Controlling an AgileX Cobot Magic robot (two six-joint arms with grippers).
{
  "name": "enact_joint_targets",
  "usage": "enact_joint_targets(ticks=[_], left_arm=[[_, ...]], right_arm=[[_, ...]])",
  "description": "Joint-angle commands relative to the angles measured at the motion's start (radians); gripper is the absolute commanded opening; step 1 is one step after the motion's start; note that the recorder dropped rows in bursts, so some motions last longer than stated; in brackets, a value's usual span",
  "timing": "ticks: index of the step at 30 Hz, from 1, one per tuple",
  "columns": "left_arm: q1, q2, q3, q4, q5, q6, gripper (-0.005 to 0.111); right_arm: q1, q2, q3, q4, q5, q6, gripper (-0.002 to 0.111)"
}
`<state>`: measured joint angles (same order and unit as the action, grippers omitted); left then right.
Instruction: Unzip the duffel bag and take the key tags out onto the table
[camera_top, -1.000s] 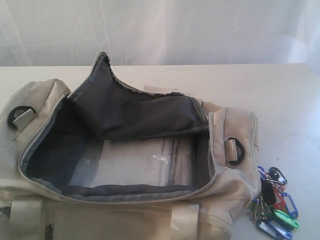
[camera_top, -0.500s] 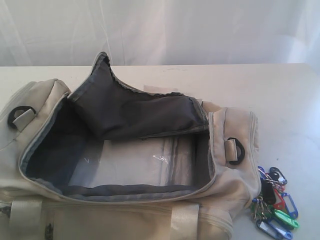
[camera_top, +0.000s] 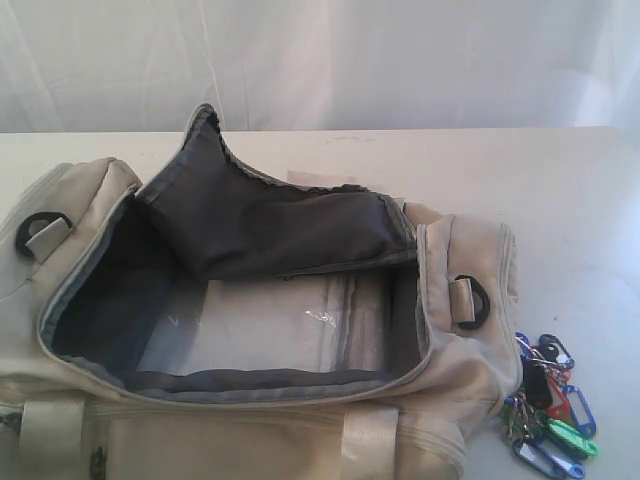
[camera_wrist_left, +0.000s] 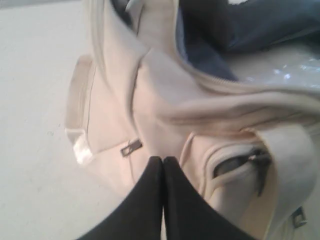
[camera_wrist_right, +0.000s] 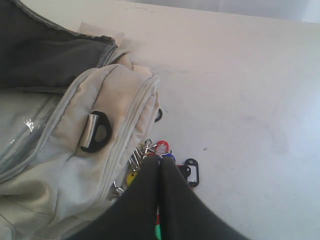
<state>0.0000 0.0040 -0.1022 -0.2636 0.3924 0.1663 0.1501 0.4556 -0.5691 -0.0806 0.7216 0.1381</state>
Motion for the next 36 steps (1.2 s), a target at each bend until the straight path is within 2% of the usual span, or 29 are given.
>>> enact_joint_targets(ticks=[1, 4, 7, 14, 18, 25, 36], left_arm=[[0.000, -0.004, 0.073, 0.102, -0.006, -0.118, 0.000], [0.000, -0.004, 0.102, 0.109, -0.065, -0.127, 0.000], [0.000, -0.004, 0.102, 0.129, -0.065, -0.127, 0.000], [0.046, -0.004, 0.102, 0.145, -0.061, -0.166, 0.000], [0.046, -0.004, 0.102, 0.145, -0.061, -0.219, 0.000], [0.015, -0.004, 0.102, 0.153, -0.061, -0.219, 0.000], [0.018, -0.004, 0.102, 0.161, -0.061, -0.189, 0.000]], right_arm=[[-0.003, -0.005, 0.005, 0.002, -0.013, 0.005, 0.000], [-0.003, -0.005, 0.005, 0.002, -0.013, 0.005, 0.000], [-0.003, -0.005, 0.005, 0.002, -0.013, 0.005, 0.000], [-0.003, -0.005, 0.005, 0.002, -0.013, 0.005, 0.000], [-0.003, -0.005, 0.005, 0.002, -0.013, 0.005, 0.000], [-0.003, -0.005, 0.005, 0.002, -0.013, 0.005, 0.000], [-0.003, -0.005, 0.005, 0.002, -0.013, 0.005, 0.000]])
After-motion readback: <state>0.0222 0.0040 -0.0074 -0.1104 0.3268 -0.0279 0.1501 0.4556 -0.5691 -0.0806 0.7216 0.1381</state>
